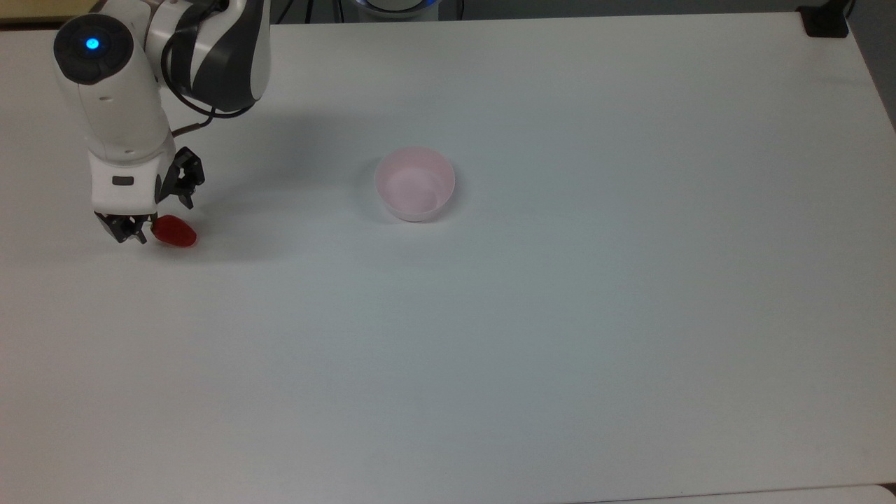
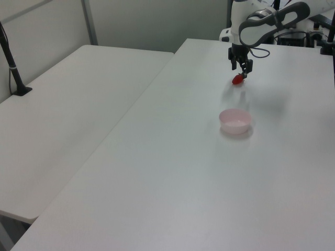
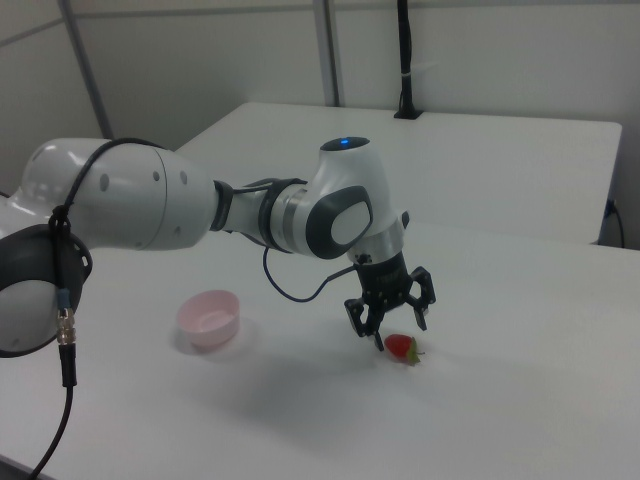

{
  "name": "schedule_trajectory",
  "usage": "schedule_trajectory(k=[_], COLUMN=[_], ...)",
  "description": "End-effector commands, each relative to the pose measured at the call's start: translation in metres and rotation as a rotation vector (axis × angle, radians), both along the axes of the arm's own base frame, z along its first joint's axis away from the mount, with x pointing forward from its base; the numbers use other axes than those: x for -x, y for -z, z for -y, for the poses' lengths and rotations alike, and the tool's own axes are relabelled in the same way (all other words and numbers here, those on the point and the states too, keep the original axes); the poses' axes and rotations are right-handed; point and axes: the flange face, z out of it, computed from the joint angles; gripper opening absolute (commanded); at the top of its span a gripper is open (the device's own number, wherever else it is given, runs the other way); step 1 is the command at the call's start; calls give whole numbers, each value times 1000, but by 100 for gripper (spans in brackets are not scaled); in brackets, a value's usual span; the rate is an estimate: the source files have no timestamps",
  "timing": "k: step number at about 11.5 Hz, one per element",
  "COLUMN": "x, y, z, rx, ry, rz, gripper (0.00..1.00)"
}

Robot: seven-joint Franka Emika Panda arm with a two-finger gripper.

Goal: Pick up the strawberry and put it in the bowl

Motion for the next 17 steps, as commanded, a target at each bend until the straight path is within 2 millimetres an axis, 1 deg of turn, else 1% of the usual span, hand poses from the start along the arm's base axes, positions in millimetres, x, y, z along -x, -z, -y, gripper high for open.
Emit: schedule_trajectory(k=[1, 2, 3, 5, 6, 7, 9, 12, 14, 15, 16, 17], x=[1, 3, 3, 4, 4, 3, 2, -3, -5, -9, -11, -12], y=[18, 25, 26, 25, 24, 27, 27, 28, 32, 31, 36, 39], z=[6, 11, 11, 13, 13, 9, 5, -7, -9, -11, -11, -12], rx=[38, 45, 53, 50, 45, 37, 34, 22, -12, -35, -44, -45], ry=[-52, -56, -63, -64, -48, -44, -4, 96, 160, 187, 204, 201], rz=[-30, -43, -48, -48, -45, -45, -33, -5, 24, 74, 85, 82], gripper=[80, 78, 73, 49, 45, 46, 78, 80, 79, 79, 76, 72])
